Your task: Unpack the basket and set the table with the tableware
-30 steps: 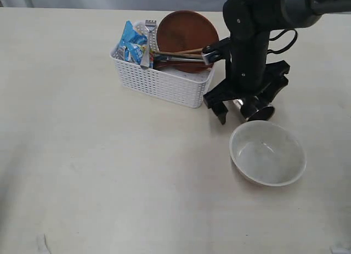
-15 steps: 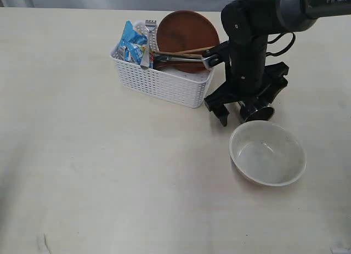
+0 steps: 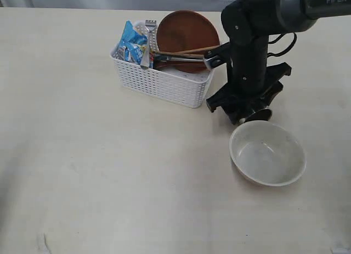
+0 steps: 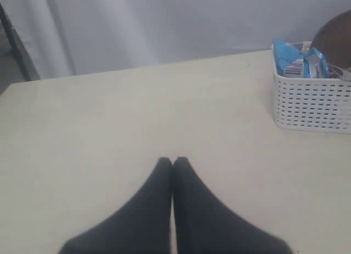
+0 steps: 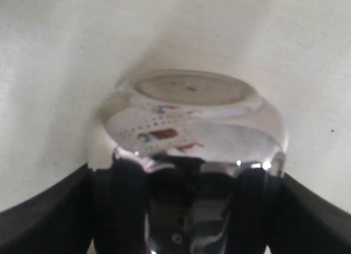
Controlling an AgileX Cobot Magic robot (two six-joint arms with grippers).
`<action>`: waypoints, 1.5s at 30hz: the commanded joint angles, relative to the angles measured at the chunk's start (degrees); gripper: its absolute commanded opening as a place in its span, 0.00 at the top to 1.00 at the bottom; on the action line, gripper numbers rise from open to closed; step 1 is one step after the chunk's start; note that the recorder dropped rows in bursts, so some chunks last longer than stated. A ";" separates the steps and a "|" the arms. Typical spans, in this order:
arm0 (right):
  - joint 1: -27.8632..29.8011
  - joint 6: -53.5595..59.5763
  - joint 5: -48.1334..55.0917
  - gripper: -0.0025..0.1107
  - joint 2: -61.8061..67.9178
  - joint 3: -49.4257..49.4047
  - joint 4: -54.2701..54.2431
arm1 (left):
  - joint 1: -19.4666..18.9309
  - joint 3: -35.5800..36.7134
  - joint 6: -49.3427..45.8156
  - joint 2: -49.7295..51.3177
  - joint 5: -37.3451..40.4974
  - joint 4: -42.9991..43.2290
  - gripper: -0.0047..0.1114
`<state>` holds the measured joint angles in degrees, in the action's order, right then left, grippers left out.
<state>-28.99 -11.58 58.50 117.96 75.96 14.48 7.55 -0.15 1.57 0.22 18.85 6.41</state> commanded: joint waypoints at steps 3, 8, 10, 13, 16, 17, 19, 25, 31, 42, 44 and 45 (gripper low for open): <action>0.27 1.42 7.32 0.98 -0.50 2.11 2.91 | 0.37 0.15 -0.01 -0.22 -0.52 -0.63 0.96; 0.27 3.12 11.46 0.98 -3.97 6.69 3.04 | 0.37 0.15 -0.01 -0.22 -0.52 -0.63 0.96; 0.43 4.84 11.46 0.98 -4.25 8.90 1.58 | 0.37 0.15 -0.01 -0.22 -0.52 -0.63 0.96; 1.38 8.01 11.46 0.98 -5.38 9.39 -4.19 | 0.37 0.15 -0.01 -0.22 -0.52 -0.63 0.96; 2.96 8.86 11.46 0.98 -6.64 9.53 -6.64 | 0.37 0.15 -0.01 -0.22 -0.52 -0.63 0.96; 3.48 8.86 11.46 0.98 -7.09 9.53 -6.97 | 0.37 0.15 -0.01 -0.22 -0.52 -0.63 0.96; 4.98 9.01 11.46 0.98 -8.27 9.53 -8.94 | 0.37 0.15 -0.01 -0.22 -0.52 -0.63 0.96; 8.26 12.40 11.46 0.98 -13.26 7.78 -17.95 | 0.37 0.15 -0.01 -0.22 -0.52 0.82 0.96; 8.26 12.92 11.46 0.98 -17.90 5.86 -19.14 | 0.37 0.15 -0.01 -0.22 -0.52 0.82 0.96; 5.34 18.68 11.46 0.98 -26.12 5.86 -32.48 | 0.37 0.15 -0.01 -0.22 -0.52 0.82 0.96; 2.97 18.65 11.46 0.98 -27.14 5.86 -32.51 | 0.37 0.15 -0.01 -0.22 -0.52 0.82 0.96; 1.62 18.65 11.46 0.98 -27.62 5.86 -32.51 | 0.37 0.15 -0.01 -0.22 -0.52 0.82 0.96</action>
<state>-24.81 5.96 70.03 91.82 81.91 -16.77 7.55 -0.15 1.57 0.22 18.85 6.97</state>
